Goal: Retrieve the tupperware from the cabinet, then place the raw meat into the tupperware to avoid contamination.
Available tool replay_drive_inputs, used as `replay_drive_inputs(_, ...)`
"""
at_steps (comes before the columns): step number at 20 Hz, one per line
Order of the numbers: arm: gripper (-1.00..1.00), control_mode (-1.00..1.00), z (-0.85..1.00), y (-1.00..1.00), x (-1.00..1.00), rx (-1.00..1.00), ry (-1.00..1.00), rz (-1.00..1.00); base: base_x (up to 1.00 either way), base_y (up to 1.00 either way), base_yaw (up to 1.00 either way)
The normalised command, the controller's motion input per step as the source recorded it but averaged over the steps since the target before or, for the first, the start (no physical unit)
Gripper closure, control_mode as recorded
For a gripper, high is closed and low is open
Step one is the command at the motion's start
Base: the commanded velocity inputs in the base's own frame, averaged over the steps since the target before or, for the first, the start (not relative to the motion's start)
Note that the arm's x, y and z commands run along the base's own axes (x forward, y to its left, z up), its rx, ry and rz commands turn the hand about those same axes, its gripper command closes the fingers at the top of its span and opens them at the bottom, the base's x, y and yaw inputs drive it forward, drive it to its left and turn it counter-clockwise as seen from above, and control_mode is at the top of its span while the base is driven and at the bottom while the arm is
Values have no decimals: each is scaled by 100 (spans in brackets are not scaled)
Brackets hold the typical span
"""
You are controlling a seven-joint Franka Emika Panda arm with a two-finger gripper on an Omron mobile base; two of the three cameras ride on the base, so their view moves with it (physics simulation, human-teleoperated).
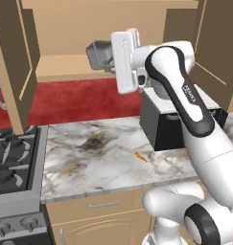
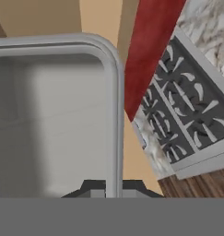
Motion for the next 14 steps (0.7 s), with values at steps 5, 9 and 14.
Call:
replay_drive_inputs(5, 100, -100, -6, -4, -82, 0, 0, -7, 0, 0, 0)
replay_drive_inputs(9, 100, -100, -25, -25, -39, -7, 7, -1, 0, 0, 0)
replay_drive_inputs(14, 100, -100, -31, -18, -21, -14, 13, 0, 0, 0, 0)
